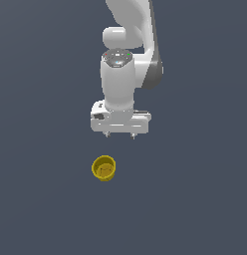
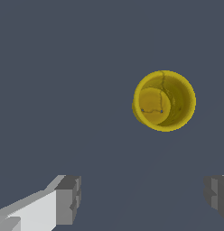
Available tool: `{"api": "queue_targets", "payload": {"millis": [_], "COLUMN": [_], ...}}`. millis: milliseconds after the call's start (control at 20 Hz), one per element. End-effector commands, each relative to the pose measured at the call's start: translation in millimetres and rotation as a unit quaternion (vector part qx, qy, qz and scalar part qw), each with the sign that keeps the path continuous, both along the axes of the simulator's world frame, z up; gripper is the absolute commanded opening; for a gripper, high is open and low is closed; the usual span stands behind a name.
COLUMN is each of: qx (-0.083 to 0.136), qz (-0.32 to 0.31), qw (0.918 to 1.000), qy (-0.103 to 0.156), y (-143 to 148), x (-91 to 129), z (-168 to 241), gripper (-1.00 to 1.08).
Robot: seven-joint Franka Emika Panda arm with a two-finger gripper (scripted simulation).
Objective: Pick up the object and move it to a goal position.
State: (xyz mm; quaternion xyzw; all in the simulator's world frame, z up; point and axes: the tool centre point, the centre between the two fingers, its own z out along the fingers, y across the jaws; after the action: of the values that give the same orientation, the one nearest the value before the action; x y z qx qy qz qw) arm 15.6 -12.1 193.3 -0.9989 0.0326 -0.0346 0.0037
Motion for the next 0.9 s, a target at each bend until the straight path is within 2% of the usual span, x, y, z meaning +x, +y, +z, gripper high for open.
{"api": "queue_targets", "payload": {"millis": [0,450,850], "qx": [0.000,-0.001,-0.028], "qz": [0.000,0.021,0.060], "qw": [1.0000,0.9998,0.9969], "qy": [0.000,-0.003,-0.042], "y": [0.0,12.8,9.9], "x": [0.0,0.0,9.6], "z": [0.0,9.9,62.4], "gripper": [0.28,0.28,0.28]}}
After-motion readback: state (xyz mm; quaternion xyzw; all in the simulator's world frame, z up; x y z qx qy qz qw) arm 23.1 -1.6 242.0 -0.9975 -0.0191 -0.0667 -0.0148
